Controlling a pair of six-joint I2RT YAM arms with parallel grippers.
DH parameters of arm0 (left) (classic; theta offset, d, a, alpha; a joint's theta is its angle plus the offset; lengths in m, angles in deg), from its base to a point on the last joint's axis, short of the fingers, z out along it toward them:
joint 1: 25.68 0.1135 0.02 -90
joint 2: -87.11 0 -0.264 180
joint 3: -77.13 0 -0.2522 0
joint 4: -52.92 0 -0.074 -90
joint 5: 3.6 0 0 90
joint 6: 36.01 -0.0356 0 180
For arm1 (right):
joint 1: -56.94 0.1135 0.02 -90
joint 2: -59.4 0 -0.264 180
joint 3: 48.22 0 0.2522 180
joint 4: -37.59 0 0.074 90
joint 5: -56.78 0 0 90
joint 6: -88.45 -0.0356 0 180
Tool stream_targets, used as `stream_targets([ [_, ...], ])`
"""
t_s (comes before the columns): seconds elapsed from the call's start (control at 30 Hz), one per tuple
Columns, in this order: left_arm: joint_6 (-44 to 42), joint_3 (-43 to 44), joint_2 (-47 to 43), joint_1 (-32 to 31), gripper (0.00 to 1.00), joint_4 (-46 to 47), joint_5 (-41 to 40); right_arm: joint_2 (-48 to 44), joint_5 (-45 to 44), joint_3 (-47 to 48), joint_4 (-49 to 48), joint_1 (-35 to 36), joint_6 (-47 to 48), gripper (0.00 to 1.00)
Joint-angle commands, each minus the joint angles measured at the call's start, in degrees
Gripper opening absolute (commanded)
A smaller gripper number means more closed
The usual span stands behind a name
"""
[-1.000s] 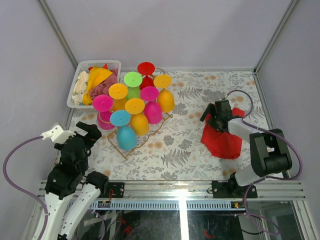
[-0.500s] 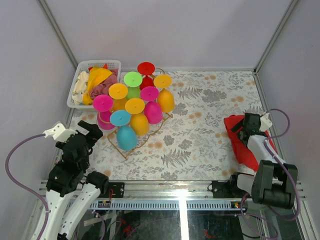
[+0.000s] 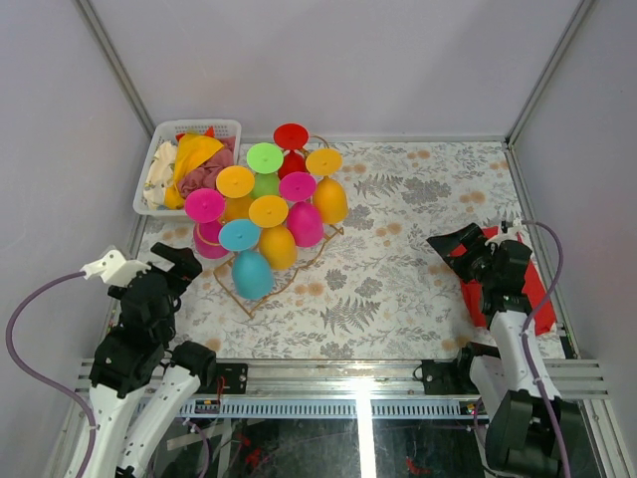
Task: Take the wine glass off the wine glass rack
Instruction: Move the distractor to the center of the board, then pick up the wine glass from the wine rack.
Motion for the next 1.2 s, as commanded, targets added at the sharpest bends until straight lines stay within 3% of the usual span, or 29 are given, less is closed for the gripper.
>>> stream_targets([
  [0.0, 1.08, -0.43, -0.86, 0.44, 1.0, 0.35, -1.29, -5.82, 15.54, -1.87, -15.75, 0.28, -11.95, 0.98],
  [0.2, 1.25, -0.14, -1.51, 0.52, 1.0, 0.35, -1.31, -9.52, 20.5, 2.71, -13.89, 2.24, -16.63, 0.95],
  [0.4, 1.62, 2.08, -3.14, 0.52, 1.0, -0.45, 0.51, -8.74, 16.77, 11.08, -3.34, 14.06, -11.39, 0.92],
  [0.67, 1.67, 13.45, -2.24, 0.52, 1.0, -2.88, 15.62, -3.69, 5.32, 17.68, 0.74, 32.11, -9.08, 0.89],
  [0.97, 1.59, 29.49, 4.43, 0.48, 1.0, -5.82, 34.5, -1.01, 2.19, 16.97, -1.79, 35.33, -9.47, 0.89],
  [1.17, 2.84, 32.26, 14.06, 0.47, 0.98, -2.94, 50.0, -0.57, -2.44, 18.05, 4.62, 35.4, -4.88, 0.94],
])
